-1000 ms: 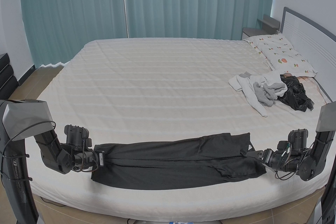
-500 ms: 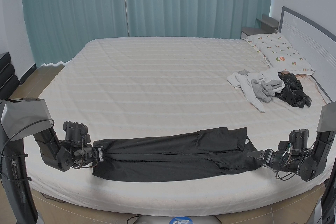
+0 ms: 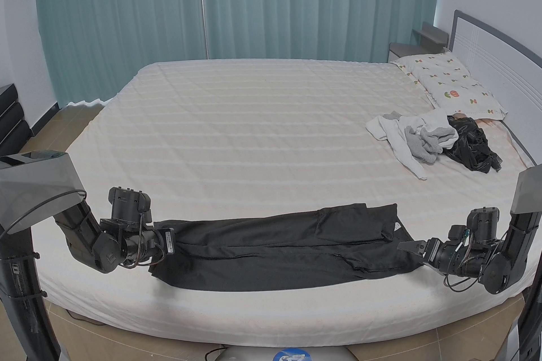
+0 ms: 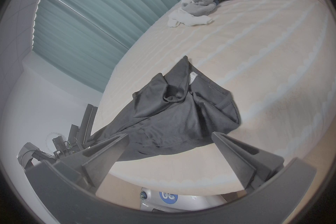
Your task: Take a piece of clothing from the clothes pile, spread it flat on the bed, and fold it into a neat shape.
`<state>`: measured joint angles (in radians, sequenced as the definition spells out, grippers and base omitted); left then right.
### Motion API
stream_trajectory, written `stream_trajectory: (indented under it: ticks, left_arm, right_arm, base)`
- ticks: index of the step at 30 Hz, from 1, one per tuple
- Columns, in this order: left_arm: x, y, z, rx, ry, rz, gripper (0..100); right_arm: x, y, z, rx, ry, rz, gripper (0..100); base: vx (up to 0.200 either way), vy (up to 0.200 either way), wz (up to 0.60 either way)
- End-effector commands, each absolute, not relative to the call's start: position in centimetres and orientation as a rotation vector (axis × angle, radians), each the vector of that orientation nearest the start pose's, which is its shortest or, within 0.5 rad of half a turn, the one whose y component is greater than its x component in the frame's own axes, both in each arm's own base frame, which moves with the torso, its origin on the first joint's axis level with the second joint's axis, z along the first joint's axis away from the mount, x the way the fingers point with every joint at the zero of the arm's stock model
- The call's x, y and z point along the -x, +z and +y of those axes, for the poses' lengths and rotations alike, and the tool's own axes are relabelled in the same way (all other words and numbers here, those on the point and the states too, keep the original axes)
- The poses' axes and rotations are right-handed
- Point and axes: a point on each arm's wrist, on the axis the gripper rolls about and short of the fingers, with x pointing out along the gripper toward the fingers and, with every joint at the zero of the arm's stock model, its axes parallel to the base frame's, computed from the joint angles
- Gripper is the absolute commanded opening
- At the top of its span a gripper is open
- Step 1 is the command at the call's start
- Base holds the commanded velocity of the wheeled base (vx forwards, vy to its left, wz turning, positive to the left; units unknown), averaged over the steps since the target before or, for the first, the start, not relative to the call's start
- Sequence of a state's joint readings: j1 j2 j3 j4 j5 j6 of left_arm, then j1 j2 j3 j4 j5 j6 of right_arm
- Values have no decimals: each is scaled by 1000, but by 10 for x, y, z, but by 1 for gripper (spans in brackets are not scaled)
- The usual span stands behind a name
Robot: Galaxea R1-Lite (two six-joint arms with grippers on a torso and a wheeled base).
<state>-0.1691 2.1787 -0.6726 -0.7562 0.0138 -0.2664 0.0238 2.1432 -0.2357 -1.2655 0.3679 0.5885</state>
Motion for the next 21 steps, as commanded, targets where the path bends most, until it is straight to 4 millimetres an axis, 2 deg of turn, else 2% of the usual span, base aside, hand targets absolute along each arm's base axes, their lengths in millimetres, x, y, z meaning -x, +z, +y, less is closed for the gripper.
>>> stream_trajectory:
  ticks: [1,2,4,6,11,21]
  left_arm:
    - [-328,23,-65,188,-71,723,0]
    - [-328,31,-73,200,-84,725,0]
    - [-328,32,-74,202,-86,725,0]
    - [-330,43,-88,229,-99,715,0]
    - [-329,53,-109,228,-112,735,0]
    - [-338,79,-160,265,-150,775,0]
  right_arm:
    - [-254,0,15,-673,181,739,100]
    - [-253,0,15,-673,185,728,100]
    - [-252,0,15,-673,186,727,100]
    - [-252,1,15,-708,177,719,100]
    - [-249,2,16,-711,181,707,100]
    - [-246,2,16,-711,183,707,100]
  base:
    - [0,-200,0]
    - [0,-200,0]
    - [0,-200,0]
    - [0,-200,0]
    - [0,-200,0]
    - [0,-200,0]
